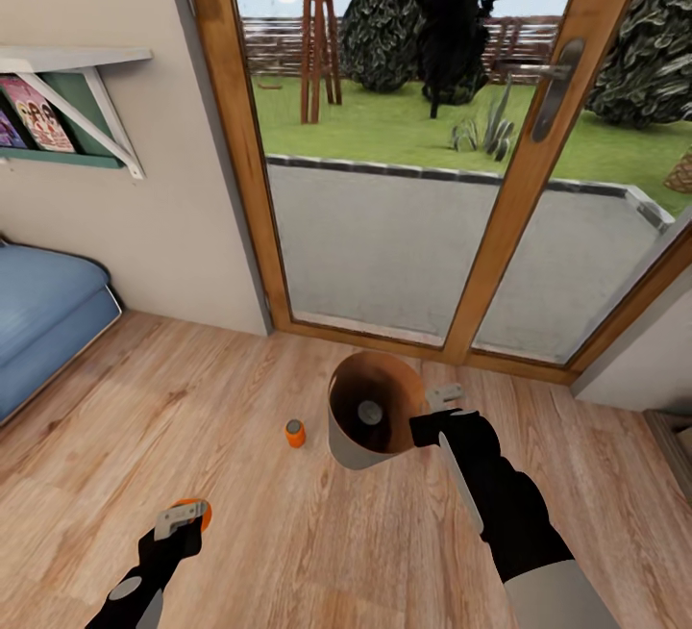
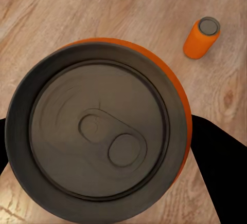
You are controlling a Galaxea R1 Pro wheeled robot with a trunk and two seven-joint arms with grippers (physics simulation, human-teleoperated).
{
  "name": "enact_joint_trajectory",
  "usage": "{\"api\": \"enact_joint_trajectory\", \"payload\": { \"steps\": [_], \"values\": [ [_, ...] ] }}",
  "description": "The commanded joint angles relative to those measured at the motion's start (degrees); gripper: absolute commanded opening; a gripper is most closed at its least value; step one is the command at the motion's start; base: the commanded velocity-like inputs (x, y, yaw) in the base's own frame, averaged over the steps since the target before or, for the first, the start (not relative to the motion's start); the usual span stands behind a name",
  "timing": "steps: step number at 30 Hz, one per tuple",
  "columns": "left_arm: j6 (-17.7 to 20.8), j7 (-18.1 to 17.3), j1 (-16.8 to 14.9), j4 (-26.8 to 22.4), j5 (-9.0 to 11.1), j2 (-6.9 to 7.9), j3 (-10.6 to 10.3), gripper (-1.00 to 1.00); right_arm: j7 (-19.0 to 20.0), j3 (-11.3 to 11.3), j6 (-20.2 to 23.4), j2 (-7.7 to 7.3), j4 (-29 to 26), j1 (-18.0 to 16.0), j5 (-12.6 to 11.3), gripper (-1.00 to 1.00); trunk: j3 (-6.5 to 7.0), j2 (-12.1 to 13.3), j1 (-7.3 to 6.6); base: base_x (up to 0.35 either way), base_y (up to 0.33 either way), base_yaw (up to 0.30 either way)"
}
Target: Put the three can of soda from the living room inside the tash can in the kitchen.
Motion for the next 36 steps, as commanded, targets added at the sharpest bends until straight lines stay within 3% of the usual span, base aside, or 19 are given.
{"api": "enact_joint_trajectory", "payload": {
  "steps": [1,5,11,15,18,21,23,28,29,33,36],
  "values": [
    [0.0,0.0,0.0,-0.1,0.0,0.00,0.0,-1.00,0.4,0.0,-0.1,0.01,0.0,0.0,-0.7,-1.00,0.03,0.0,0.00,0.000,0.000,0.000],
    [0.0,-1.2,0.0,-1.5,0.0,0.00,-0.1,-1.00,0.4,0.0,-0.1,-0.02,0.2,0.0,-0.7,-1.00,0.07,0.0,0.00,0.000,0.000,0.000],
    [1.5,-14.5,0.0,-6.4,0.0,0.16,0.2,-1.00,0.3,-0.1,-0.3,-0.07,2.8,0.0,-0.6,-1.00,0.07,0.0,0.00,0.000,0.000,0.000],
    [5.6,-23.0,0.0,-7.1,0.0,1.01,0.4,-1.00,0.2,0.0,-0.4,-0.08,4.7,0.0,-0.6,-1.00,0.08,0.0,0.00,0.000,0.000,0.000],
    [10.0,-35.0,0.0,-7.4,0.0,3.22,2.6,-1.00,0.2,0.0,-0.5,-0.07,6.3,0.0,-0.6,-1.00,0.08,0.0,0.00,0.000,0.000,0.000],
    [11.9,-39.8,0.0,-7.9,0.0,4.49,5.1,-1.00,0.2,0.1,-1.4,-0.03,8.0,0.0,-0.6,-1.00,0.08,0.0,0.00,0.000,0.000,0.000],
    [14.5,-46.2,0.0,-8.3,0.0,6.61,8.3,-1.00,0.2,0.0,-3.3,-0.02,10.3,0.0,-0.6,-1.00,0.08,0.0,0.00,0.000,0.000,0.000],
    [17.8,-55.3,0.0,-8.6,0.0,8.81,11.1,-1.00,0.2,0.0,-4.1,-0.01,11.8,0.0,-0.6,-1.00,0.08,0.0,0.00,0.000,0.000,0.000],
    [19.1,-59.9,0.0,-8.7,0.0,9.57,12.2,-1.00,0.2,0.0,-4.4,0.00,13.5,-0.1,-0.6,-1.00,0.08,0.0,0.00,0.000,0.000,0.000],
    [19.8,-62.8,0.0,-8.8,0.3,10.84,12.8,-1.00,0.2,0.0,-4.5,0.01,14.6,-0.1,-0.6,-1.00,0.08,0.0,0.00,0.000,0.000,0.000],
    [20.8,-67.6,0.0,-8.8,2.8,11.70,13.0,-1.00,0.2,0.0,-4.6,0.01,15.0,-0.1,-0.6,-1.00,0.08,0.0,0.00,0.000,0.000,0.000]
  ]
}}
